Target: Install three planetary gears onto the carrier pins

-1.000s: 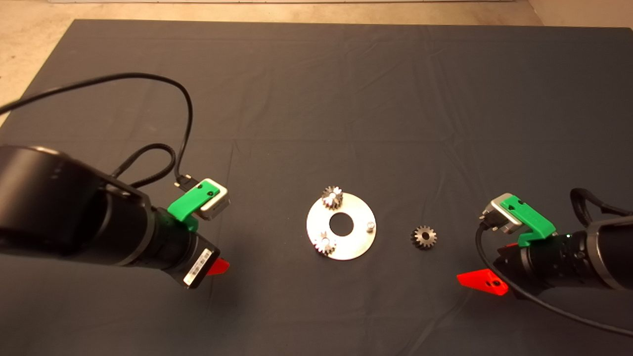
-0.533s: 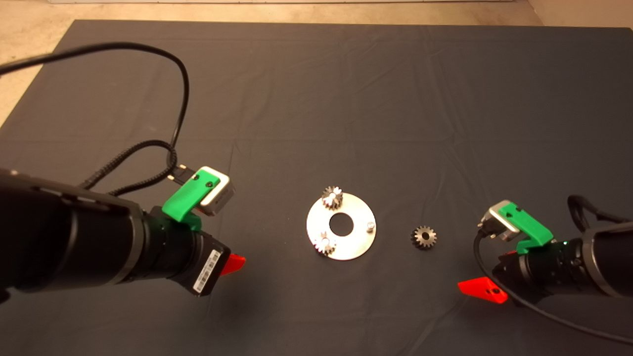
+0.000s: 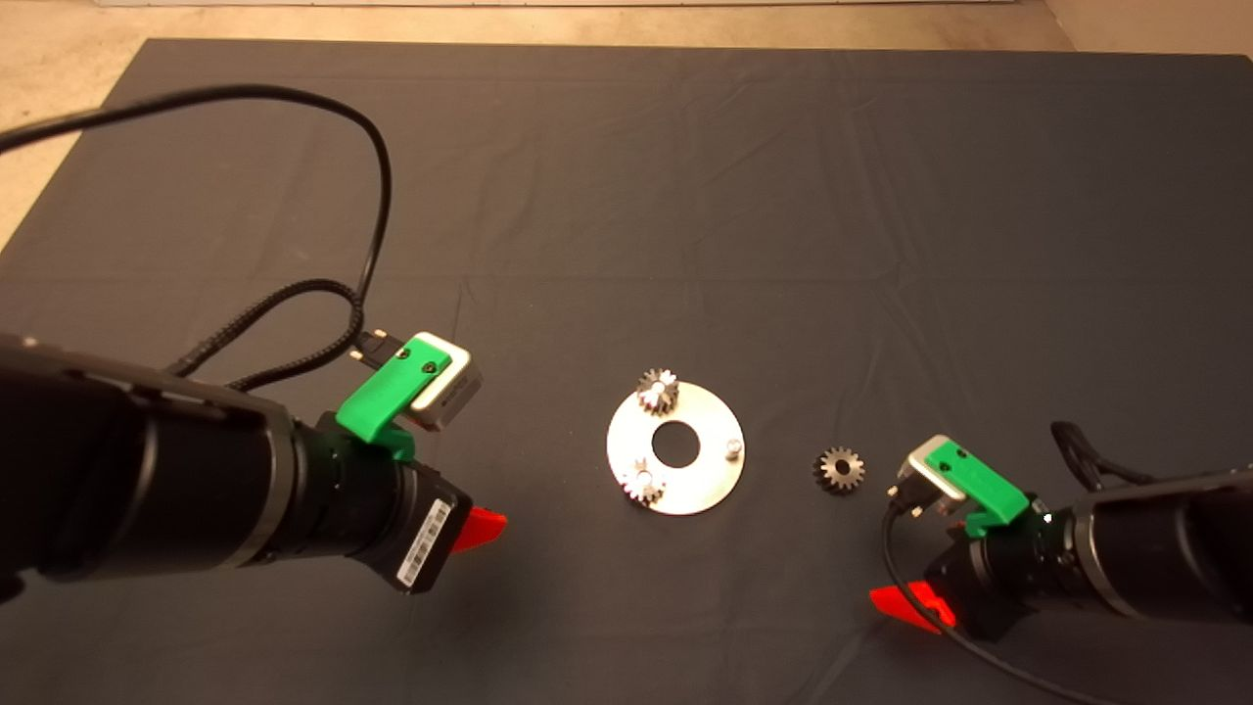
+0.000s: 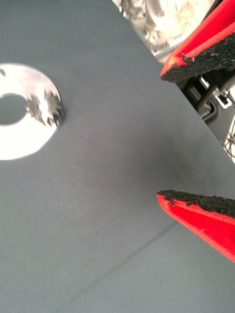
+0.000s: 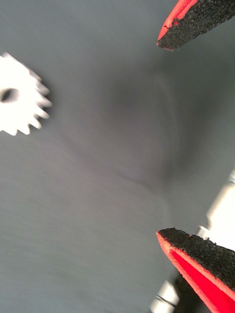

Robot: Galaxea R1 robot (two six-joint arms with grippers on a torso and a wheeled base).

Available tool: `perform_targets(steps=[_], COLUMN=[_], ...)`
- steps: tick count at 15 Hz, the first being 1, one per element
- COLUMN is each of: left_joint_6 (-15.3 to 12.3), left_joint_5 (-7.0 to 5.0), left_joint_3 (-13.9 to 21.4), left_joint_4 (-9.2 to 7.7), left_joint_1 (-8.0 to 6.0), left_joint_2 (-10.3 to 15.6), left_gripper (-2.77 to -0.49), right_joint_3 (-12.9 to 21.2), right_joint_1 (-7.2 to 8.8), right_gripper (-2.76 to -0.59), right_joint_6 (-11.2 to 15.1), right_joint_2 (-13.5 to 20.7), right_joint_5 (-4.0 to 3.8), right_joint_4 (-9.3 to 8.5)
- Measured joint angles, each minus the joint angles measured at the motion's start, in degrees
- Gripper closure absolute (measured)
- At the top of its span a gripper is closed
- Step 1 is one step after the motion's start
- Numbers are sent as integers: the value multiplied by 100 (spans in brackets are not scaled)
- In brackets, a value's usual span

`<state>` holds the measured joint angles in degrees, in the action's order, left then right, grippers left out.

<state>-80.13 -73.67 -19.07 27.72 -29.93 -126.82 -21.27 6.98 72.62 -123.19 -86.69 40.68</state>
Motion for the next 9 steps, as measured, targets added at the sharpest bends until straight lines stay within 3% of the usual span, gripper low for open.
perform_targets(steps=[3,6,9], left_joint_6=[0,0,1], left_joint_5=[22,25,32], left_joint_3=[0,0,0], left_joint_4=[24,37,37], left_joint_1=[0,0,0], left_joint_2=[2,2,16], left_gripper=[-149,-149,-149], right_joint_3=[-22,-224,-483], right_joint_1=[178,165,65], right_gripper=[-273,-273,-273], right_joint_6=[-241,-322,-407], right_joint_2=[-18,-72,-276], right_joint_5=[-13,-13,2], right_joint_4=[139,175,435])
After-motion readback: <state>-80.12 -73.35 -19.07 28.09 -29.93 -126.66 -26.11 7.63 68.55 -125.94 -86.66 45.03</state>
